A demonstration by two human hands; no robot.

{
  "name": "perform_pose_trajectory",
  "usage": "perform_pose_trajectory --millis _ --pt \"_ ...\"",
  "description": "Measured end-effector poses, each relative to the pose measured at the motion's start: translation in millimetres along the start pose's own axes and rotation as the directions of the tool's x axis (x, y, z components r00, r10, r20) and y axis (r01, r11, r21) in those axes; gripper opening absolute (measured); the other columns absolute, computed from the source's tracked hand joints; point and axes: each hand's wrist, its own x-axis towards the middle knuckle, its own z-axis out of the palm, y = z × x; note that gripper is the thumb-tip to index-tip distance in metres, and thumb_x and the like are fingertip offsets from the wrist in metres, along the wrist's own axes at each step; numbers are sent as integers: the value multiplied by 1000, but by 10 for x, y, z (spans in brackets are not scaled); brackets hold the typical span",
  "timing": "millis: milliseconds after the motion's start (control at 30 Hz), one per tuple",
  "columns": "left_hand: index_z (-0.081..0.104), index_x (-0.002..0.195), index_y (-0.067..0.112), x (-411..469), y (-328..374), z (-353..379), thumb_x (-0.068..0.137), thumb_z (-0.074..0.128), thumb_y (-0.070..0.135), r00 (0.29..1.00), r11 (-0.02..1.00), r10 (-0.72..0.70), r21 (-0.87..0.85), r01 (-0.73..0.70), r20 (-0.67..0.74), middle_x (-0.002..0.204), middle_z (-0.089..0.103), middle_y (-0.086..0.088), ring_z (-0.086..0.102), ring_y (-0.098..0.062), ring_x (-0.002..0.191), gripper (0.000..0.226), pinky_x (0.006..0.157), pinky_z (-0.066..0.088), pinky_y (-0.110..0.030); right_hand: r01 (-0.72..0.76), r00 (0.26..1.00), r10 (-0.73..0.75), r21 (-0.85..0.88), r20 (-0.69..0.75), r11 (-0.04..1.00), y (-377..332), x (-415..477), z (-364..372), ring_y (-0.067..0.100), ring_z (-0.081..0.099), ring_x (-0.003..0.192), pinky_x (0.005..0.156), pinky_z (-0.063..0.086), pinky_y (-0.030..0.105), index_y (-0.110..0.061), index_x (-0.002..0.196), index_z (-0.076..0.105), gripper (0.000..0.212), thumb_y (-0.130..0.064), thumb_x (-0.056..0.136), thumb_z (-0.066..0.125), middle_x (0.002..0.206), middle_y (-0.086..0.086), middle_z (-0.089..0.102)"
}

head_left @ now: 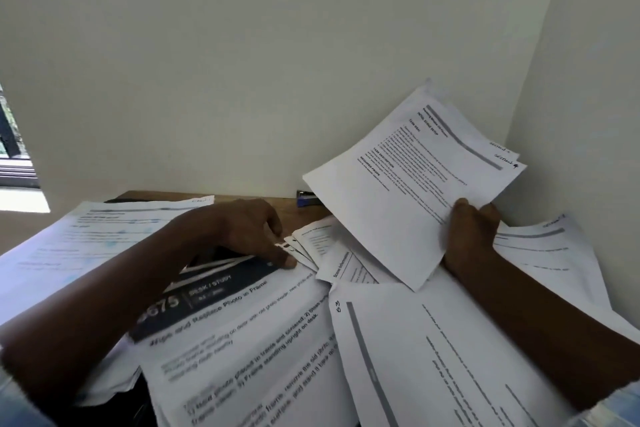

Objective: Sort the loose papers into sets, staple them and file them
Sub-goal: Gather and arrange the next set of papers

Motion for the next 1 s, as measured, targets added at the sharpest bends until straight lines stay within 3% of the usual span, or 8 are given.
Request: perform_pose_trajectory --millis 67,267,333,500,667,733,900,1000 --pt "72 111 24 -8 10 0 77 86 54 998 999 39 -8 -39 53 95 70 12 65 -4 87 48 76 50 -24 2 1000 -2 -25 8 1000 19 -11 3 10 52 82 92 43 32 -18 88 49 14 -5 94 52 93 -7 56" --pt "79 100 20 -40 -11 -17 82 87 29 984 986 125 -122 -110 129 88 79 8 75 -10 82 22 75 60 -25 -44 997 39 -81 -61 996 -85 -21 -19 23 52 85 80 45 39 -15 104 47 9 -9 98 51 95 10 53" --pt "76 107 19 -59 -2 -42 79 90 30 988 989 87 -127 -71 130 91 77 8 72 -10 85 32 70 55 -19 -49 994 43 -58 -99 997 -115 -19 -52 24 51 88 72 45 38 -15 109 44 12 -11 98 49 93 11 52" --pt "53 143 19 16 177 99 82 65 76 984 966 -76 -255 33 -159 139 59 -3 56 -21 120 85 97 43 -33 -90 984 81 -51 -161 995 -130 9 -76 14 47 65 59 40 26 -19 102 43 10 -10 100 47 80 -1 47" --pt "79 95 25 137 308 261 78 75 72 993 935 11 -351 -52 -118 92 79 6 74 -12 88 50 82 58 -31 -117 987 110 -54 -120 992 -132 -5 -64 11 45 61 59 40 26 -16 109 45 13 -10 99 49 77 -3 45" --pt "80 97 26 164 321 284 77 84 58 995 922 40 -380 -71 -88 91 79 4 76 -15 89 37 87 61 -35 -128 987 123 -45 -105 991 -145 -5 -67 11 46 61 59 40 26 -17 104 47 9 -9 98 49 76 -3 46" --pt "78 108 9 181 371 343 88 81 18 973 707 77 -677 -206 -216 99 80 -10 77 -31 93 22 92 60 -53 -145 984 139 -55 -109 988 -184 28 -95 10 45 59 56 39 26 -22 77 40 25 -9 97 50 74 -3 46" --pt "78 109 9 167 409 251 84 81 18 915 612 14 -720 -327 -404 103 79 -10 77 -31 96 27 91 60 -56 -157 983 152 -41 -108 987 -216 53 -123 11 43 59 56 38 26 -22 75 38 28 -11 98 48 74 -3 44"
